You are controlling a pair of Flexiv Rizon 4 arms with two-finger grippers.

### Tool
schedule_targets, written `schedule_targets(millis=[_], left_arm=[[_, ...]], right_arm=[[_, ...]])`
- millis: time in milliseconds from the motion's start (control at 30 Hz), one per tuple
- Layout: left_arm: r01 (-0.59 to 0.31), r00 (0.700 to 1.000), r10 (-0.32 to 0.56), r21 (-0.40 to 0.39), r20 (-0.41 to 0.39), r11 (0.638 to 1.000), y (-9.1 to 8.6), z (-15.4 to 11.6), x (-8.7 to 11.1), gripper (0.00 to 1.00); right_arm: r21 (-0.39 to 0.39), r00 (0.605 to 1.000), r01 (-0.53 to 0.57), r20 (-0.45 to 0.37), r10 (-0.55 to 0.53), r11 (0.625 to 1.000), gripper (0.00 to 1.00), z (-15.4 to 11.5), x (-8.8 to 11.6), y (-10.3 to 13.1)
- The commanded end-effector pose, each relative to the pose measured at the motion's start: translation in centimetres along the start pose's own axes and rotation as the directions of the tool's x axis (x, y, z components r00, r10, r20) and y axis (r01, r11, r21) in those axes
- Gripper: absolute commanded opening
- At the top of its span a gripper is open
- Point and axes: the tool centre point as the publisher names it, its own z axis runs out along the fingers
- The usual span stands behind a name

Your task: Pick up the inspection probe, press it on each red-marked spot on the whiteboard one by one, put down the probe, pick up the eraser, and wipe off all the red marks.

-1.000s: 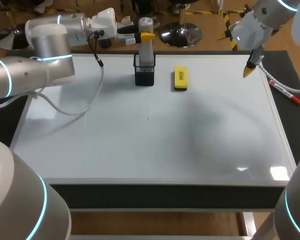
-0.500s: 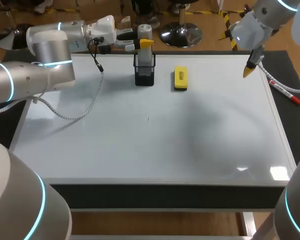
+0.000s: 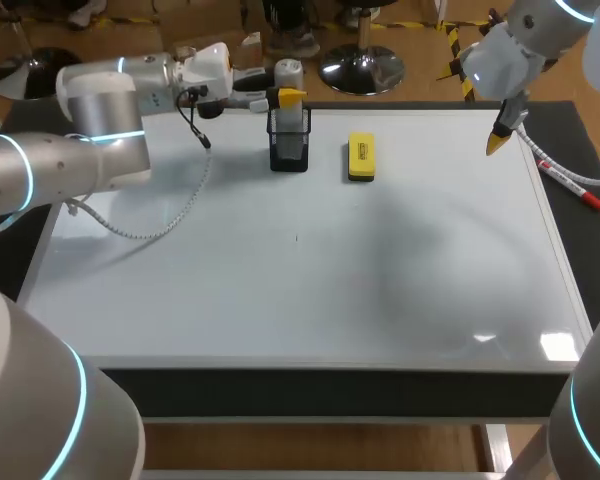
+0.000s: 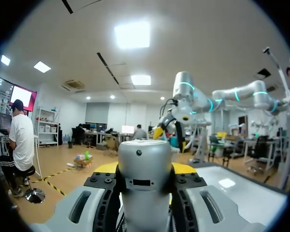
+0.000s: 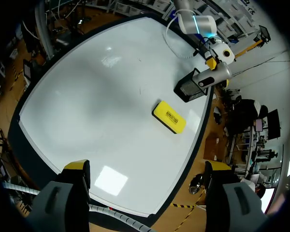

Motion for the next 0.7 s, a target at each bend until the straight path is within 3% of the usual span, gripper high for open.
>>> schedule_targets(millis=[33, 233, 267, 367, 700], left_arm=[[0.001, 1.0, -0.001, 0.002, -0.009, 1.0, 0.4, 0.0, -0.5, 0.0], [0.002, 1.0, -0.001, 0.004, -0.013, 1.0, 0.6, 0.0, -0.5, 0.0], [0.002, 1.0, -0.002, 0.002, -0.013, 1.0, 0.6, 0.0, -0.5, 0.05], [0.004, 1.0, -0.004, 0.002, -0.022, 1.0, 0.6, -0.1, -0.4, 1.0], [-0.018, 0.999, 0.019, 0.006, -0.038, 1.0, -0.5, -0.3, 0.0, 1.0]], right_arm=[[0.003, 1.0, 0.002, -0.004, -0.002, 1.0, 1.0, 0.0, 0.0, 0.0], [0.003, 1.0, 0.002, -0.004, -0.002, 1.0, 1.0, 0.0, 0.0, 0.0], [0.003, 1.0, 0.002, -0.004, -0.002, 1.0, 1.0, 0.0, 0.0, 0.0], [0.003, 1.0, 0.002, -0.004, -0.002, 1.0, 1.0, 0.0, 0.0, 0.0], [0.003, 1.0, 0.002, -0.004, -0.002, 1.0, 1.0, 0.0, 0.0, 0.0]])
